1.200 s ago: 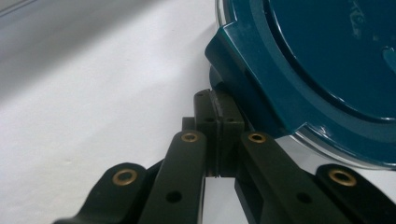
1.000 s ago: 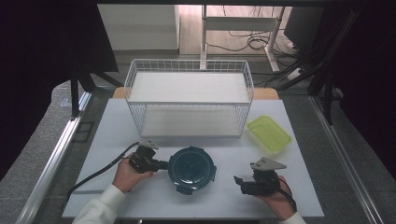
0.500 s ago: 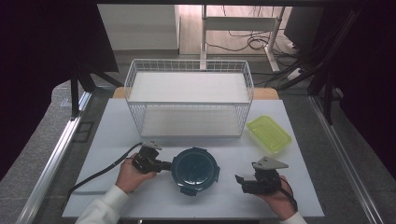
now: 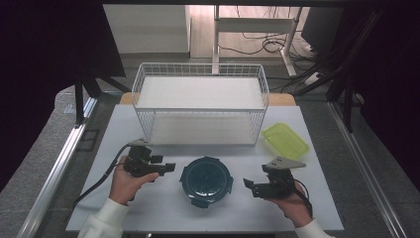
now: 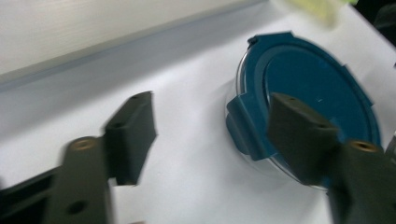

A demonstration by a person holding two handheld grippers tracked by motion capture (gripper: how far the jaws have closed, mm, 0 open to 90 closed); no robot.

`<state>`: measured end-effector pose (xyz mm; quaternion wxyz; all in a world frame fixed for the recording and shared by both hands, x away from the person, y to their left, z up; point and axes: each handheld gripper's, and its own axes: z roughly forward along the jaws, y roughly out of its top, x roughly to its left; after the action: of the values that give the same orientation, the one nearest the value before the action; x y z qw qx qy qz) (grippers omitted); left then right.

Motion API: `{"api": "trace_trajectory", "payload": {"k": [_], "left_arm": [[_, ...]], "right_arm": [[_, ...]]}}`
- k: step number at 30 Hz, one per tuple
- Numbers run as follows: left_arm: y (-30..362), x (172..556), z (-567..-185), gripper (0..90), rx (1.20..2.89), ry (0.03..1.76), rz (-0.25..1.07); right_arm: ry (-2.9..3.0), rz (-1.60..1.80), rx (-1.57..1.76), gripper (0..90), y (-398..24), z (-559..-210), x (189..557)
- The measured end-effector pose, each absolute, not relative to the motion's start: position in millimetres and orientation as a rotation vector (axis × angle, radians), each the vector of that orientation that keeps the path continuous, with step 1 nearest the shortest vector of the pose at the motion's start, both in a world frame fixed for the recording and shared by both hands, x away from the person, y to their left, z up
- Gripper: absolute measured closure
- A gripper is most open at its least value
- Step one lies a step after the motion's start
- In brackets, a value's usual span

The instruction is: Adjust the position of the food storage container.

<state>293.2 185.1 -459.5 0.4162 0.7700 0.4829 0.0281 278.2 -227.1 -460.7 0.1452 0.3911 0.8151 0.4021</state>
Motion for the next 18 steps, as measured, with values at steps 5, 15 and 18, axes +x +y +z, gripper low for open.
{"api": "trace_trajectory", "payload": {"k": [5,15,18], "left_arm": [[187.6,285.6,-455.2,20.9,1.865,1.199,0.041],[186.2,280.6,-458.0,14.5,1.868,1.153,0.020],[185.3,280.0,-459.2,14.5,1.864,1.151,0.022]], "right_arm": [[2.373,1.278,1.233,14.9,-215.9,-454.5,289.3],[2.366,1.298,1.305,10.5,-206.6,-459.7,296.3],[2.355,1.305,1.319,10.4,-211.1,-460.9,295.2]]}}
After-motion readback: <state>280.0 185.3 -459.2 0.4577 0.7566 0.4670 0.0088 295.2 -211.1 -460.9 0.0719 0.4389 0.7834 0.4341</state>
